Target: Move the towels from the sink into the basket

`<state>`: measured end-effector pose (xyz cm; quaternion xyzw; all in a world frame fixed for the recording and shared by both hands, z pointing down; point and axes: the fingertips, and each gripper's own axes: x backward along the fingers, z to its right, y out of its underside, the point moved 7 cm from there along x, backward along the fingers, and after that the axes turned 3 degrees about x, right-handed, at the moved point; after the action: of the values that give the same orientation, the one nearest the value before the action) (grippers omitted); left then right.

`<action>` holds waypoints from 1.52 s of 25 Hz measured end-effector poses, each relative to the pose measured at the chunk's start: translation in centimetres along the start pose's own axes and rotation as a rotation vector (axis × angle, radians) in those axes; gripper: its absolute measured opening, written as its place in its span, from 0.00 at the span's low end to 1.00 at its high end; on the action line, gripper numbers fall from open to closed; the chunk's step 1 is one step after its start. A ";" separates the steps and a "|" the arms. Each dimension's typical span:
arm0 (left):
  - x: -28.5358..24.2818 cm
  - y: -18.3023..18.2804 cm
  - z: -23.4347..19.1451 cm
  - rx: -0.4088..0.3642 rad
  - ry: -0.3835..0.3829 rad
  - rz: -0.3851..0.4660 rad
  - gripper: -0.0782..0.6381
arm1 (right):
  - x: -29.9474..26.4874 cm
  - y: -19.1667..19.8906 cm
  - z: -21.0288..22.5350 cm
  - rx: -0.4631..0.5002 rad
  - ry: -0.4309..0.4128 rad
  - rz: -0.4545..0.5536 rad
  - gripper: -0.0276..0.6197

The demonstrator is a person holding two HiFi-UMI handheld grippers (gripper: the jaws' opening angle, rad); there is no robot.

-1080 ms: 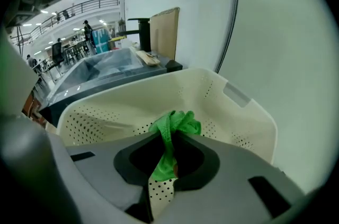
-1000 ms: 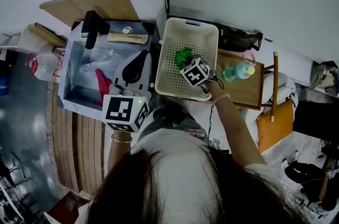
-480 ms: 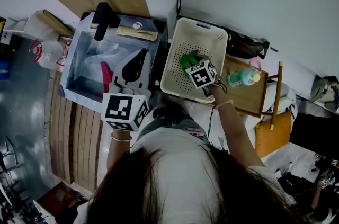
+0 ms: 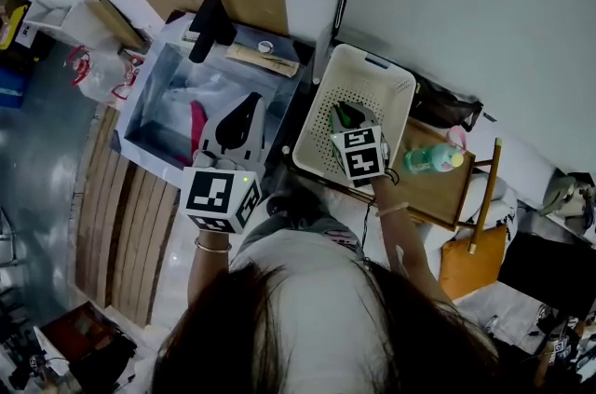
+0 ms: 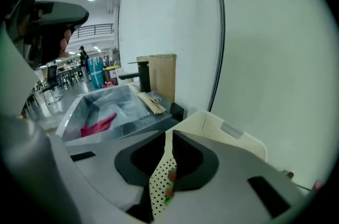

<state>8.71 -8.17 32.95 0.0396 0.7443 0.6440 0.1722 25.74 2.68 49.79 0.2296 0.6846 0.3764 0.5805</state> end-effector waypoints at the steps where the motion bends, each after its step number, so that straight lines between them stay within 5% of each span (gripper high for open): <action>1: 0.3 0.0 -0.1 0.003 -0.009 0.002 0.14 | 0.4 -0.6 -0.4 0.000 -0.005 0.018 0.13; 13: 4.7 -0.2 -2.7 0.034 -0.155 0.052 0.14 | 1.6 -5.5 -5.9 0.049 -0.154 0.130 0.09; 38: 16.9 2.1 -7.2 0.119 -0.528 0.107 0.14 | -2.0 -9.2 -19.5 0.294 -0.517 0.117 0.09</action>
<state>-9.66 -9.88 32.32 0.2556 0.7070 0.5746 0.3235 8.48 -9.32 44.68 0.4386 0.5466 0.2352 0.6734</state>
